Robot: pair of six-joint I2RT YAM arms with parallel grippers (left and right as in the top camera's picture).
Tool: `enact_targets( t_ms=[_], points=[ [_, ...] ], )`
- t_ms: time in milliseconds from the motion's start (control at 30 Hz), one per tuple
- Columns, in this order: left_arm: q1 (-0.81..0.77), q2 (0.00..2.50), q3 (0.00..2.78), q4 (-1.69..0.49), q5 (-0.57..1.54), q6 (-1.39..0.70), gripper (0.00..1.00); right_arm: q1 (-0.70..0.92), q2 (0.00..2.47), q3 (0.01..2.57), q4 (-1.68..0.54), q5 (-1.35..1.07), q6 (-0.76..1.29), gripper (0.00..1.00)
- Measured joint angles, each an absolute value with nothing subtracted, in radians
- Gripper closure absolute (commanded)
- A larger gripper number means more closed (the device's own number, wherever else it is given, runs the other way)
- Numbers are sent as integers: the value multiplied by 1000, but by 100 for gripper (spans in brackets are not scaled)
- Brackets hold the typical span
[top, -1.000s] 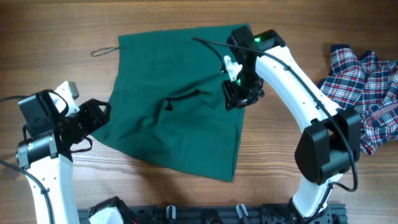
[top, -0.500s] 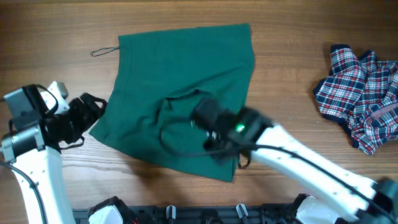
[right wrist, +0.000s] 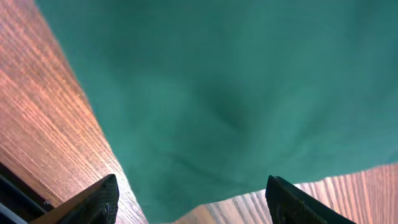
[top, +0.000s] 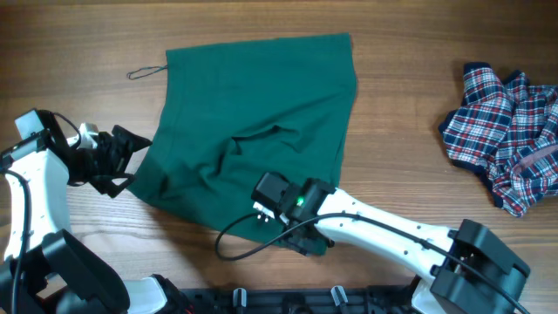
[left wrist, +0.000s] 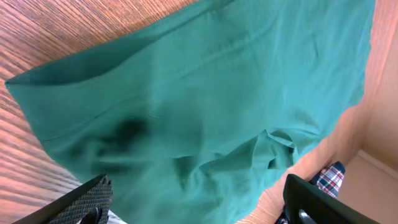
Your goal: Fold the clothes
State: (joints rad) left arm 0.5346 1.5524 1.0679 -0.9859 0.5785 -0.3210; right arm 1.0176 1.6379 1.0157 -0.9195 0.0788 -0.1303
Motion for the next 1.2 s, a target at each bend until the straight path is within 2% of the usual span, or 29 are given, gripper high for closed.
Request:
enact_targets(
  t_ms=[100, 167, 233, 400, 467, 533, 667, 700, 733, 833, 900, 933, 1000, 1067, 1100, 1200],
  points=[
    [573, 1552, 1068, -985, 578, -324, 9, 1109, 1676, 1016, -892, 89, -138, 23],
    [604, 1552, 1068, -983, 574, -325, 9, 1166, 1682, 1016, -892, 93, -138, 17],
    [626, 1552, 1068, -980, 574, -326, 9, 1236, 1687, 1016, -880, 113, -131, 16],
    [630, 1552, 1068, -981, 573, -328, 8, 1241, 1779, 997, -825, 168, -90, 16],
    [630, 1552, 1068, -987, 570, -328, 8, 1242, 1781, 999, -832, 174, -52, 20],
    [630, 1552, 1068, -995, 570, -328, 8, 1242, 1781, 999, -832, 181, -34, 25],
    [630, 1552, 1068, -997, 570, -328, 8, 1195, 1785, 999, -815, 287, 24, 47],
    [630, 1552, 1068, -999, 568, -328, 8, 1169, 1789, 998, -803, 319, 31, 60],
    [630, 1552, 1068, -999, 567, -328, 8, 1147, 1791, 997, -796, 341, 34, 68],
    [630, 1552, 1068, -1006, 567, -328, 10, 1111, 1807, 990, -799, 394, 44, 80],
    [630, 1552, 1068, -1007, 567, -328, 16, 1121, 1810, 989, -803, 404, 49, 95],
    [630, 1552, 1068, -1007, 567, -328, 20, 1134, 1811, 989, -811, 405, 46, 96],
    [630, 1552, 1069, -1029, 567, -328, 21, 1157, 1805, 990, -826, 405, 49, 95],
    [630, 1552, 1069, -1087, 561, -328, 11, 1162, 1748, 990, -829, 404, 49, 95],
    [630, 1552, 1063, -1096, 544, -329, 10, 1162, 1726, 990, -828, 404, 49, 95],
    [642, 1555, 916, -909, 520, -376, 7, 1162, 1705, 990, -826, 400, 49, 94]
  ],
)
